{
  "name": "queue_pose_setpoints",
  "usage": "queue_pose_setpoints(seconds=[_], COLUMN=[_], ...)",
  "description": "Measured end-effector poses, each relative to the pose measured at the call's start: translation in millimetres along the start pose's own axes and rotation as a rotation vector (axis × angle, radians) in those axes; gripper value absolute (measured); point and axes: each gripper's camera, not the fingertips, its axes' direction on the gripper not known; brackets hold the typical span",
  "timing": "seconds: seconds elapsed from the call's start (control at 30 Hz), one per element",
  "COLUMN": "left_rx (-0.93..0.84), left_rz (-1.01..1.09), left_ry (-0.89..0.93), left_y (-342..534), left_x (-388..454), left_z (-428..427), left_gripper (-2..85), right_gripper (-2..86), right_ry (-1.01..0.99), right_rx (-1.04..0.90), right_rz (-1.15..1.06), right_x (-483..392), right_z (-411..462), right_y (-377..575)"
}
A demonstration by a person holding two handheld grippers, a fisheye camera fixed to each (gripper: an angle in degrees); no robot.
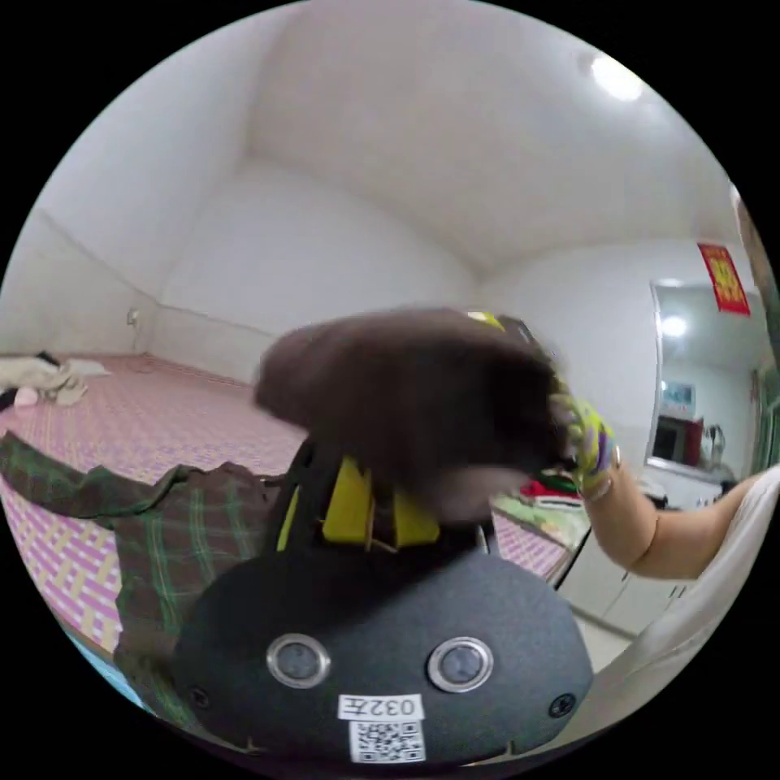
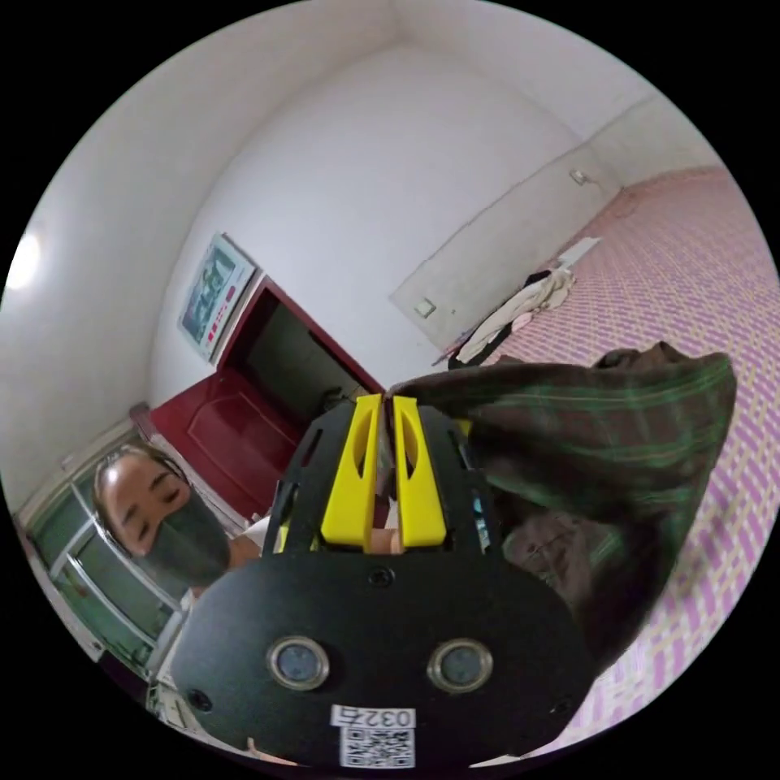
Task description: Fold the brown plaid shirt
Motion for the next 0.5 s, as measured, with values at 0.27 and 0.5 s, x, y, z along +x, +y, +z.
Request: queue_pose_setpoints(seconds=[0.27,0.5], left_rx=[0.069,0.014], left_rz=[-0.510,-0.475], left_ry=[-0.015,0.107], left_y=[10,-28], left_x=[-177,-164], left_z=[-156,-154], left_gripper=[-0.6,-1.0], right_gripper=[3.1,8.8], right_ry=[0.325,0.427], right_rx=[-0.035,-0.203], right_rz=[0.251,0.266], right_x=[102,132], right_z=[-62,-19], right_y=[99,170])
